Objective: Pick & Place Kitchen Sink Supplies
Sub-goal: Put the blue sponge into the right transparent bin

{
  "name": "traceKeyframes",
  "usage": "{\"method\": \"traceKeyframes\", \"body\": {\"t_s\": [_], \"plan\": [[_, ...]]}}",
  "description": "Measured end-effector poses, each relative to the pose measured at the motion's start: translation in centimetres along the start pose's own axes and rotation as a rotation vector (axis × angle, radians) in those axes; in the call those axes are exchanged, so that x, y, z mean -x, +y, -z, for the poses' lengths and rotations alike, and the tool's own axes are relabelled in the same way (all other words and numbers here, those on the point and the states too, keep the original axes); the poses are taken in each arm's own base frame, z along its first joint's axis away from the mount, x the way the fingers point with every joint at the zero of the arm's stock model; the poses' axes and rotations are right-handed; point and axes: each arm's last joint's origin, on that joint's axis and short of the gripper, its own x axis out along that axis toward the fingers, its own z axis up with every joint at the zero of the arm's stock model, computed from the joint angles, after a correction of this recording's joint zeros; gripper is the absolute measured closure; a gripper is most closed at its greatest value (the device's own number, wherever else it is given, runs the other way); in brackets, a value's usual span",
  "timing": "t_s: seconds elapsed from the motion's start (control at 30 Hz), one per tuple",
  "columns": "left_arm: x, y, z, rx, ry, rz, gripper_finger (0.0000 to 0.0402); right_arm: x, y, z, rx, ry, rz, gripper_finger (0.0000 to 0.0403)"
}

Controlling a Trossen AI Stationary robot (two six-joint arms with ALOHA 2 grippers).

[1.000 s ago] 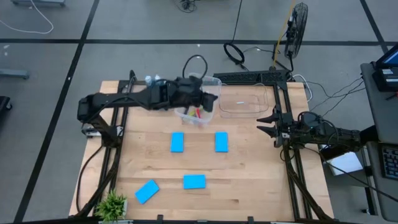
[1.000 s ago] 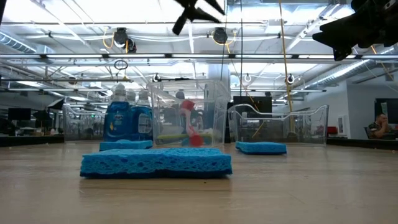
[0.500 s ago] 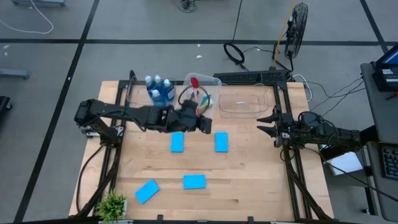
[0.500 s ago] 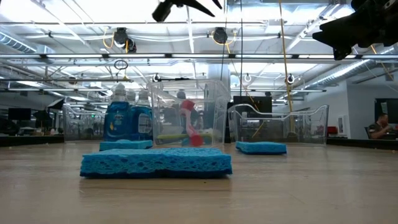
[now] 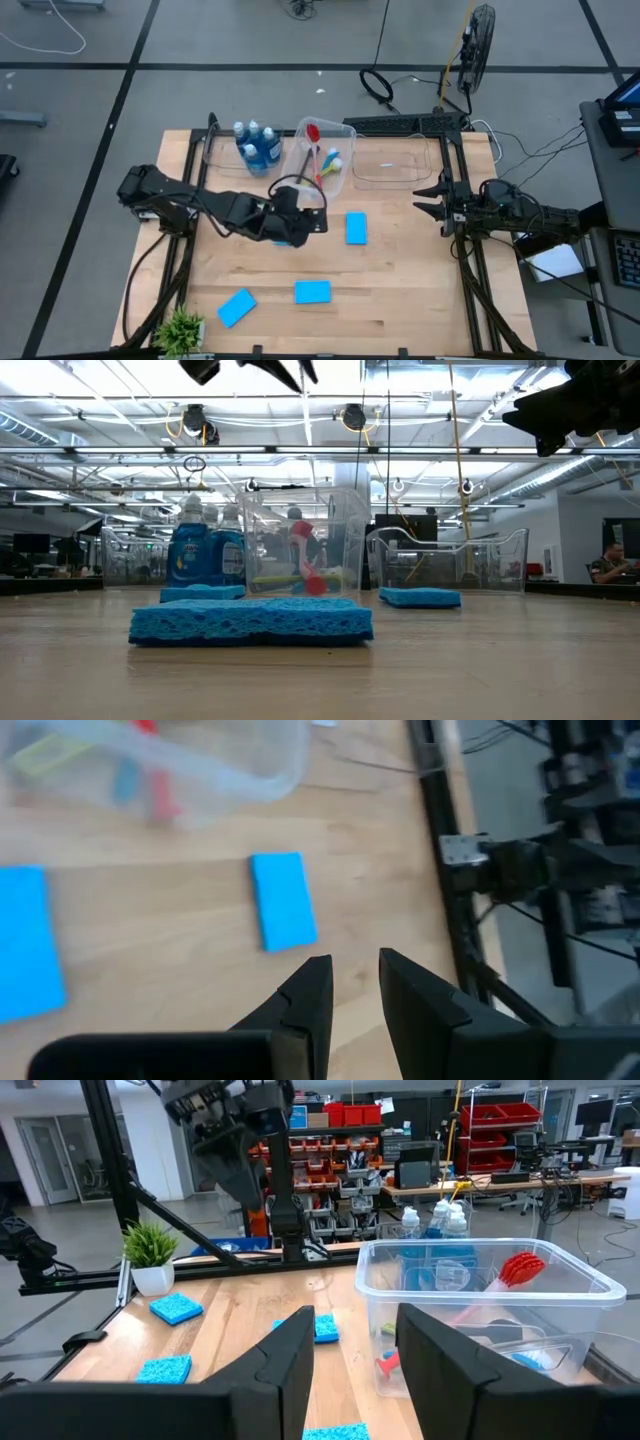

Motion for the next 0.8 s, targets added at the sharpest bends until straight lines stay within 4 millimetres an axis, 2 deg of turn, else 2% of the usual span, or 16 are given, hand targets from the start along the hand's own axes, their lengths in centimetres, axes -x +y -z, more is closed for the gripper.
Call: {"method": "traceKeyframes", "body": {"t_s": [0.47, 0.8], "plan": [[0.2, 1.4, 0.3, 0.022, -0.011, -0.123, 0.0314, 0.0, 0.0, 0.0, 0.0, 0.0, 0.0, 0.0273], [-1.9, 4.6, 1.5, 0.046, 0.022, -0.246, 0.0314, 0.0, 0.0, 0.0, 0.0, 0.0, 0.0, 0.0273]]}}
